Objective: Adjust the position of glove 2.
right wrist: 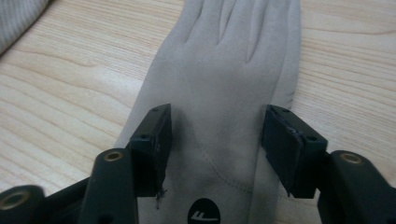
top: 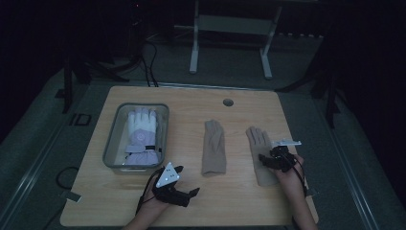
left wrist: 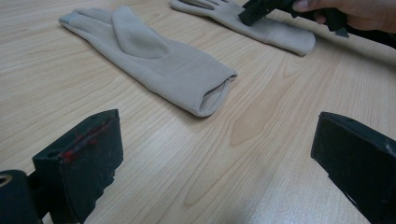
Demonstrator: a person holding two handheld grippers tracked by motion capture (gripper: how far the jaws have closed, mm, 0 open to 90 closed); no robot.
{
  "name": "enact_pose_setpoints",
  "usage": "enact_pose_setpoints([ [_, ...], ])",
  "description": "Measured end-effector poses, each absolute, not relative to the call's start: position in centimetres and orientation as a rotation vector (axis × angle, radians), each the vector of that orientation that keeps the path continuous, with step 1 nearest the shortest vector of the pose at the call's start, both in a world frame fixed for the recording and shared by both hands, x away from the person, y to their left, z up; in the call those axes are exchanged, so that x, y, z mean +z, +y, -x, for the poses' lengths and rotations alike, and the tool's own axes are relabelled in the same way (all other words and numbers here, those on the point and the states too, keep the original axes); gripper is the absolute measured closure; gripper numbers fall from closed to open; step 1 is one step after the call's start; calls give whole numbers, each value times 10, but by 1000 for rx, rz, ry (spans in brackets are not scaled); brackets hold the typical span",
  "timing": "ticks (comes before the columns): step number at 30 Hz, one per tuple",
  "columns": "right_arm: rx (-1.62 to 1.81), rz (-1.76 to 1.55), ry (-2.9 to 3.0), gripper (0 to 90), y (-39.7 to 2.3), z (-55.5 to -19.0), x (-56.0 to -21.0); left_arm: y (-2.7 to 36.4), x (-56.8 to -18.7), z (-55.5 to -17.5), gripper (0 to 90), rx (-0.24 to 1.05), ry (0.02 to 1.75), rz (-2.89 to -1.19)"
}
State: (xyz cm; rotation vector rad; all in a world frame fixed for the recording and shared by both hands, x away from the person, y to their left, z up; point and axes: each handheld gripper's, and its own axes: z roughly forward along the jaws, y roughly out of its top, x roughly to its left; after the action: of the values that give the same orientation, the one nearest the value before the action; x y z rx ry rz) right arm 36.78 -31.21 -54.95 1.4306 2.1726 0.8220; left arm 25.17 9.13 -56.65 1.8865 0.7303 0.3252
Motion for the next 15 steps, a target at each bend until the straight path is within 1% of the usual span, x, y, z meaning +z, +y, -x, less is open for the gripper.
enact_pose_setpoints([
  [2,799,-1408,2159,469,-309,-366,-550,92,-567,-252,27,326,732,-1888],
  [4,804,-1417,2150,573,-308,-365,-550,92,-567,-252,27,323,735,-1882],
  [9,816,-1480,2086,755,-306,-362,-550,93,-566,-252,27,327,729,-1877],
  [12,831,-1541,2035,798,-304,-361,-550,92,-567,-251,27,333,728,-1880],
  [15,844,-1572,2003,810,-302,-361,-547,92,-567,-251,27,335,730,-1883],
])
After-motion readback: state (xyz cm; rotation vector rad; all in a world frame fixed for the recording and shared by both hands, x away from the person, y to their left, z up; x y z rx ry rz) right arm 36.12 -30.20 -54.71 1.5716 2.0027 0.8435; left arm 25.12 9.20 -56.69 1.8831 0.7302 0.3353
